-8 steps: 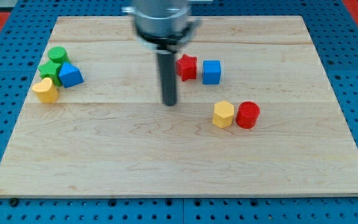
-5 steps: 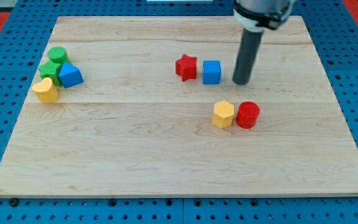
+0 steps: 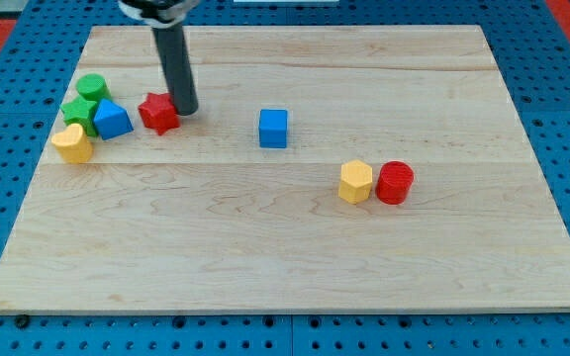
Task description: Slide red star and blue cube into a group of blocks
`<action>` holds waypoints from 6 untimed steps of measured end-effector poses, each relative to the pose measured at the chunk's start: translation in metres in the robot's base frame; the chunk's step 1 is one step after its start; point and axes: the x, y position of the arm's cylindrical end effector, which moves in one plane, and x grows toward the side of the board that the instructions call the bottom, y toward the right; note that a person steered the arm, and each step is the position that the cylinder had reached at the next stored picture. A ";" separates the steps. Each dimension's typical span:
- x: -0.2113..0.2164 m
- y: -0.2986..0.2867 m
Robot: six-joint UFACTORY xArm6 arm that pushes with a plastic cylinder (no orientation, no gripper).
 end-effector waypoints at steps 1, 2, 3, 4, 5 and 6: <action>-0.013 0.048; -0.018 0.147; 0.019 0.204; 0.038 0.178; 0.043 0.118; 0.033 0.044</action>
